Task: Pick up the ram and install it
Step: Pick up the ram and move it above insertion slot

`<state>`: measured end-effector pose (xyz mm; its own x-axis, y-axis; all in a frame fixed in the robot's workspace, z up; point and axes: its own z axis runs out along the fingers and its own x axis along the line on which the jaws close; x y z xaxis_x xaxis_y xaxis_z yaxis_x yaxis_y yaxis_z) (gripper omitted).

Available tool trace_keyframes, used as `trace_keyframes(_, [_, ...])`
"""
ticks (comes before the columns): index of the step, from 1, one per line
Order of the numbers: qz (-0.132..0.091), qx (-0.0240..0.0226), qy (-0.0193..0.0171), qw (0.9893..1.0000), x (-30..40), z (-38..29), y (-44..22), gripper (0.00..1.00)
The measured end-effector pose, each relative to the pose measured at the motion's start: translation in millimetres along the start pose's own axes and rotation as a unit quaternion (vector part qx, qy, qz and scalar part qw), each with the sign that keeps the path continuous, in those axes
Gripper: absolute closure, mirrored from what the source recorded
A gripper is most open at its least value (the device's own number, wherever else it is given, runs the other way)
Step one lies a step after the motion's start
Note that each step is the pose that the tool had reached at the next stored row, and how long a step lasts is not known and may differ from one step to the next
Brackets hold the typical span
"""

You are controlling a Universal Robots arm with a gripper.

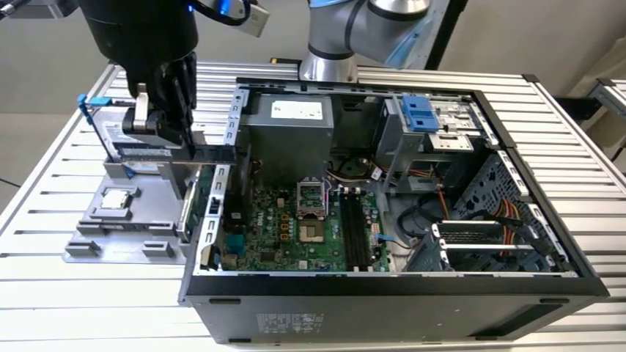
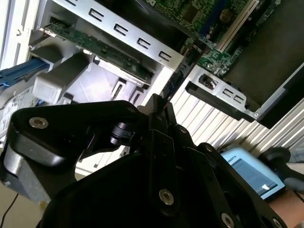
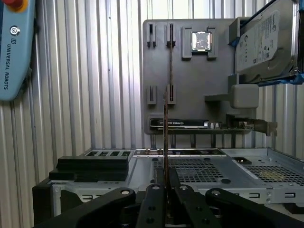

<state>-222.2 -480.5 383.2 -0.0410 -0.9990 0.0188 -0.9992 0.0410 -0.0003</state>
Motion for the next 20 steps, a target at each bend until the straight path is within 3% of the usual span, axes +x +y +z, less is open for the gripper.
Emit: trace_keyframes(20, [0.0,0.0,0.0,1.0,-1.4,0.0,-15.5,1.0])
